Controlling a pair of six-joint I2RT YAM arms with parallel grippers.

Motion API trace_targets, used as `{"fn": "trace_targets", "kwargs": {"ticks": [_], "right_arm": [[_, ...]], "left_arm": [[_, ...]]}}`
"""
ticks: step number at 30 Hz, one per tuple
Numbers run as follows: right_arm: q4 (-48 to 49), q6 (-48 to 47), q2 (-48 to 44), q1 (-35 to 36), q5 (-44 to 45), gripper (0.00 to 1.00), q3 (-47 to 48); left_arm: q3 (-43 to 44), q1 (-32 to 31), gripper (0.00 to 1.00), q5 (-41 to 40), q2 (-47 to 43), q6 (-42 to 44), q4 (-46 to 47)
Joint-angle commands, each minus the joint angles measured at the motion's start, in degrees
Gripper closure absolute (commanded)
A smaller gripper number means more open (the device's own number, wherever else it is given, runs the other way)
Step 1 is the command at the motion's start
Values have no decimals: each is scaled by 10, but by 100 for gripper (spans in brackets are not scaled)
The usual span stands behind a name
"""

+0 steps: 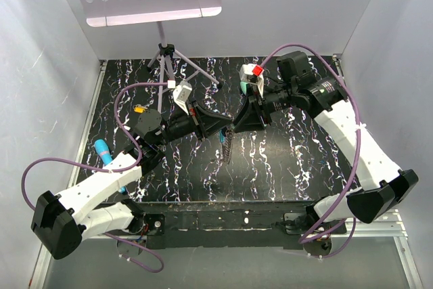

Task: Put the keys on the keyring

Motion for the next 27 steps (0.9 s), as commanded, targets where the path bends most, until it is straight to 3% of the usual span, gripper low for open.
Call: {"fn": "trace_targets", "kwargs": {"ticks": [1,5,9,27], "right_arm": [[-5,-31,3,0,12,59,40],[-84,-127,-3,-1,-48,54,71],[-107,-169,-8,-1,-38,52,69],[-64,-110,18,10,-7,58,67]], "left_arm": [[6,-3,100,13,-17,-6,31],[6,-4,100,12,-21,1,22],[4,-3,100,18,-24,4,24],[3,-3,100,31,-22,1,38]]}}
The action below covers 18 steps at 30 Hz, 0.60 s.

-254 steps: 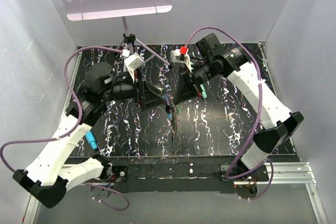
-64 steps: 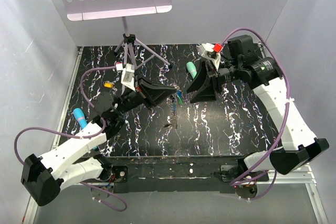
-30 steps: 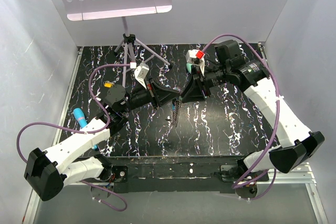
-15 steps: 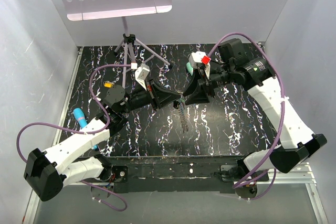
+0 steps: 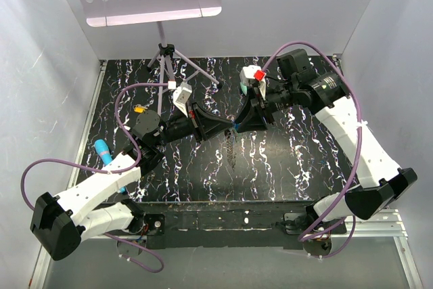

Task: Put the keys on the keyring

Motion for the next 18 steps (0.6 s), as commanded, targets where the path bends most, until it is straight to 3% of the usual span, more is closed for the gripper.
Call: {"fn": "trace_targets", "kwargs": {"ticks": [1,7,14,18], "right_arm": [[20,15,3,10,-8,59,15],[24,21,5,17,-9,68,14],[41,47,12,20,-8,97,12],[56,79,15,20,2,99,9]], "left_arm": [[2,-1,100,2,-14,0,28],[1,-1,100,-1,-14,1,24],[3,-2,100,0,-11,-3,24],[-1,-1,100,0,-14,-4,25]]}}
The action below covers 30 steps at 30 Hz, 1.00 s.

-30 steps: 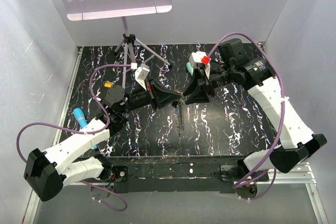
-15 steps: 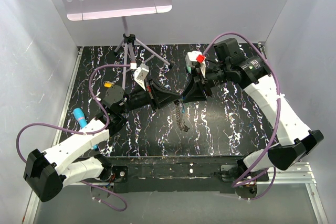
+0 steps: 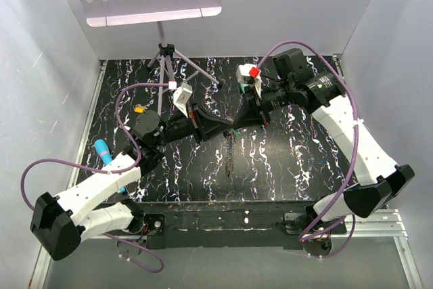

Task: Put the keys on the keyring

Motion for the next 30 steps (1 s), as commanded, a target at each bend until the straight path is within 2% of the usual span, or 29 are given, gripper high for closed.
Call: {"fn": "trace_targets", "kwargs": {"ticks": [1,3,5,9,12,14,17,18,22,26,30], "right_arm": [[37,39,2,7,0,99,8],[36,46,-2,5,4,99,5],[35,46,-11,3,2,99,-4],[23,34,-36,-6,5,99,-27],[6,17,-59,-18,16,99,-50],[-11,8,-77,-40,23,99,-65],[-55,-36,-109,-102,31,99,-90],[-75,-54,-118,-120,44,99,-102],[-81,-61,-169,-194,103,99,-163],[-46,-17,-185,-277,192,99,-204],[13,10,-149,-328,365,99,-222]], "left_arm": [[-2,1,100,-12,-15,-6,25],[-7,0,99,-20,-24,-10,27],[-16,0,84,-33,-37,-14,31],[-38,1,44,-59,-67,-15,39],[-41,4,27,-72,-94,14,-3],[-33,7,22,-92,-121,56,-76],[3,8,11,-180,-164,144,-262],[8,8,4,-209,-179,166,-320],[14,9,2,-280,-225,220,-460],[15,9,2,-315,-252,253,-539],[12,10,2,-355,-254,279,-592]]}}
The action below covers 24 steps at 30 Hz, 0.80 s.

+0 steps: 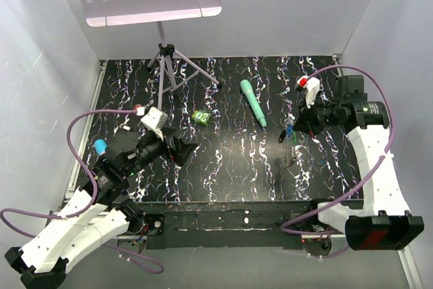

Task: Put the keys on the keyring

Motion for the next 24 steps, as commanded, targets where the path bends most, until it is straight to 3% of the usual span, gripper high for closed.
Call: {"fn": "trace_targets", "kwargs": {"ticks": [1,4,8,16,20,24], "right_arm": [[86,26,45,-65,178,99,-5],[132,27,112,-102,210,99,31],[178,30,246,-108,272,99,157],[192,99,553,-92,246,99,462],[273,82,625,-48,313,99,476],[291,98,674,9,313,99,510]], "left_arm": [[16,2,2,-73,3,51,-123],[12,2,2,-76,3,53,-135],[1,2,2,-77,-10,50,-131],[-19,3,2,-97,-40,38,-131],[-32,2,2,-104,-37,26,-121],[-30,2,2,-108,-17,17,-117]]}}
